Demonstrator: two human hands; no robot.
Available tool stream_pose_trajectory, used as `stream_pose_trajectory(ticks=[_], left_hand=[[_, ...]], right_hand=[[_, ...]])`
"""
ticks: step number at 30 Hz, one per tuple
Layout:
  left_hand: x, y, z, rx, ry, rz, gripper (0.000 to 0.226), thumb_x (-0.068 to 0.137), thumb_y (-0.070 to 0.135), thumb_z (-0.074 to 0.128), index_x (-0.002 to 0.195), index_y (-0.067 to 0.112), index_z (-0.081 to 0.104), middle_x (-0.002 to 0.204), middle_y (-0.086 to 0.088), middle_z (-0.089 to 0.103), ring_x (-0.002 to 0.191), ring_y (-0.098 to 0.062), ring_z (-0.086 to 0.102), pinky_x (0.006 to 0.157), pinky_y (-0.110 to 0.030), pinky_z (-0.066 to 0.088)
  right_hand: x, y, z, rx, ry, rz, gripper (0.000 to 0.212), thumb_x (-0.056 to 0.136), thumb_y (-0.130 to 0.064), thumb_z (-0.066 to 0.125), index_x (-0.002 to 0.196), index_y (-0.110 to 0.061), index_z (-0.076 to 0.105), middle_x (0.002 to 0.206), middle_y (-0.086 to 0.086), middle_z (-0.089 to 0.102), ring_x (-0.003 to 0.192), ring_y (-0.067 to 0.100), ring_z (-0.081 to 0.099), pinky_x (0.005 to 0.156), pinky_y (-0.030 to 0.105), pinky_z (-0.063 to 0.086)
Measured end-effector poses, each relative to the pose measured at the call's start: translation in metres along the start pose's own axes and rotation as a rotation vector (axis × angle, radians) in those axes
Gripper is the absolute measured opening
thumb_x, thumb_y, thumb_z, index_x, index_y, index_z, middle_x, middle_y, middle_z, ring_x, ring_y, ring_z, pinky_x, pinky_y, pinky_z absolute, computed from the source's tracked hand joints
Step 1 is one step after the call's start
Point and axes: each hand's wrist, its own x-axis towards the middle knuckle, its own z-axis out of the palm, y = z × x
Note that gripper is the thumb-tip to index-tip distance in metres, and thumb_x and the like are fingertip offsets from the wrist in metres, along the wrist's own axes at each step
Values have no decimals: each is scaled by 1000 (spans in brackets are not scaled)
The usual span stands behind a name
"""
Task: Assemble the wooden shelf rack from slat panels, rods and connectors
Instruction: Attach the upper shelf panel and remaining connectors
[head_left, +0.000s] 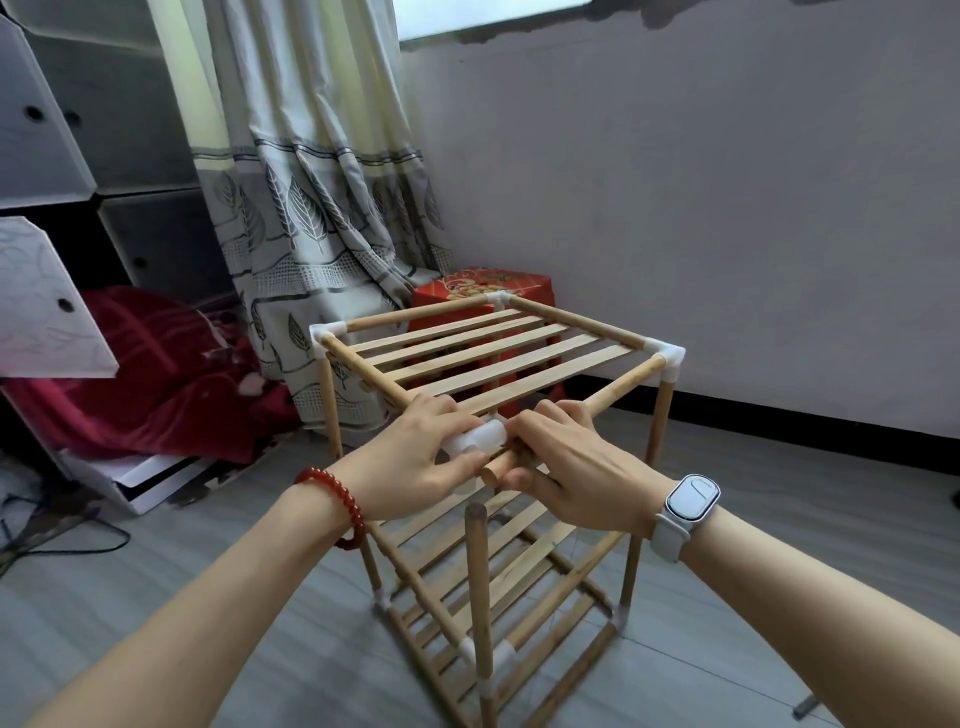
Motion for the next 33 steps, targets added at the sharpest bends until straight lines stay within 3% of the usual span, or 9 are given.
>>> stream_pose_trajectory(ticks=[9,13,16,20,23,25,27,30,33], left_hand=[[-5,-7,7,50,-30,83,22,94,31,53,111,18,54,94,17,39,93,-2,36,92,-27,37],[-7,-21,-4,71,-74,146,35,88,32,63,121,27,55,110,16,50,111,1,39,99,-23,37],[-7,-30,-5,200,-7,204,37,87,17,64,123,24,58,120,12,53,125,-11,37,105,-39,35],[-2,-37,4,365,217,233,41,79,11,73,118,15,63,120,-4,62,104,-23,61,90,-46,43],[-3,-44,10,374,390,229,27,76,18,69,102,14,69,100,0,71,100,-21,66,95,-50,38],[-4,-47,18,327,395,234,23,76,15,67,99,11,69,100,-3,70,103,-22,63,103,-59,31],[-3,-50,16,210,364,213,24,76,17,69,99,11,68,102,-3,66,102,-20,59,103,-64,32],[3,-56,-4,48,229,87,39,72,47,64,103,25,65,105,12,59,102,-1,44,104,-50,34],[10,-66,-16,39,51,0,51,72,50,73,118,36,58,124,19,48,127,2,32,114,-43,21]], right_hand=[[3,1,0,-41,-1,-31,32,95,-41,43,95,-12,55,86,-11,39,79,2,23,92,31,24],[-1,3,-7,-13,-7,-10,44,92,-54,35,98,-15,54,87,-9,44,81,5,29,92,28,23],[-1,-1,-8,-10,-29,6,53,88,-65,24,100,-19,48,82,-14,41,80,4,30,89,25,20],[6,-11,-5,-62,-85,126,74,81,-79,14,124,-25,39,93,-12,59,89,9,49,96,36,28],[19,-25,3,-192,-35,136,62,84,-76,20,105,-24,47,82,-9,55,69,10,50,69,30,39],[30,-34,8,-217,-54,138,44,90,-64,34,83,-22,47,72,-7,50,57,7,44,50,23,32],[38,-38,8,-188,-99,174,39,93,-52,42,67,-24,39,64,-8,45,51,6,39,45,19,25],[40,-37,2,-94,-144,222,35,93,-45,46,64,-28,38,62,-9,45,49,7,40,44,16,23],[38,-37,1,-93,-142,230,33,94,-43,45,65,-29,36,64,-9,45,51,7,40,44,18,23]])
